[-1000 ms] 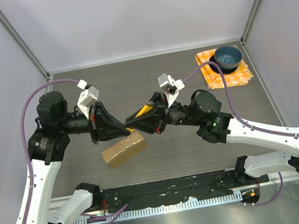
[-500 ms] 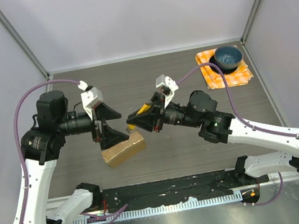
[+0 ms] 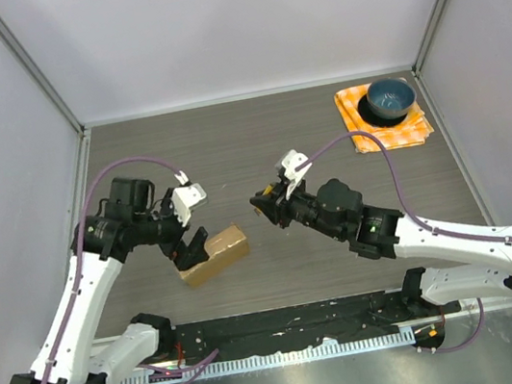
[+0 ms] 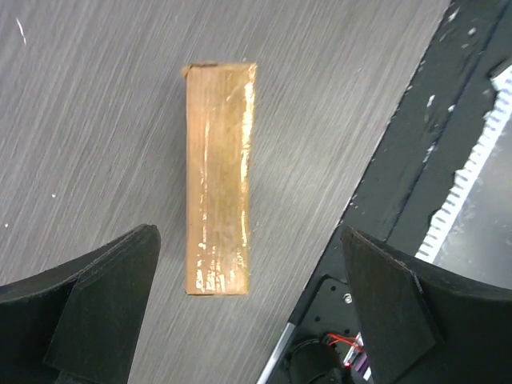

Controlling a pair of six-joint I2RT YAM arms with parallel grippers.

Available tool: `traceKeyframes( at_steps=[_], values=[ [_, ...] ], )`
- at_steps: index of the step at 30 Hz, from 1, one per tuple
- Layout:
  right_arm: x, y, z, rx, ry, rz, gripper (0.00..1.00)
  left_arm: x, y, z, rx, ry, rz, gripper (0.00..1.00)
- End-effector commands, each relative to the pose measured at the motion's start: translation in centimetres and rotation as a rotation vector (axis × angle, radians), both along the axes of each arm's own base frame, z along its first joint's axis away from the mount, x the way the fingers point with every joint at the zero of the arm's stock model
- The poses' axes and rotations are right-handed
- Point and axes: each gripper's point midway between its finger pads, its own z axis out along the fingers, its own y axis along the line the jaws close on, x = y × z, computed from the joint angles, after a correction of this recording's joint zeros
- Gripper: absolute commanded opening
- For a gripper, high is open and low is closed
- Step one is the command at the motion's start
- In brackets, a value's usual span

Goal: Unpack the express box
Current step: Cut the express box at the center of the board.

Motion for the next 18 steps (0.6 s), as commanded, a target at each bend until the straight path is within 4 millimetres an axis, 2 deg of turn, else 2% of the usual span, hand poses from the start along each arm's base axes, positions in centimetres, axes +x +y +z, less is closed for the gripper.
traceKeyframes(
  at_steps=[1,5,8,14,18],
  values=[
    [1.1,-2.2,0.8,0.020,-0.060,-0.128,0.01,2.6,0.9,-2.1,0.086,-0.064,0.023,1.00],
    [1.0,-2.6,-0.1,0.023,-0.055,-0.136,0.01,4.2,0.7,-3.3,0.121,-0.071,-0.006,1.00],
    [1.1,-2.3,-0.6,0.017,-0.045,-0.129,0.01,4.6,0.6,-4.4,0.138,-0.023,-0.007,1.00],
    [1.2,-1.7,-1.6,0.025,-0.032,-0.126,0.01,4.1,0.4,-7.2,0.156,0.106,-0.004,1.00],
    [1.3,-1.8,-1.7,0.040,-0.036,-0.133,0.01,4.4,0.5,-8.3,0.164,0.103,-0.004,1.00]
  ],
)
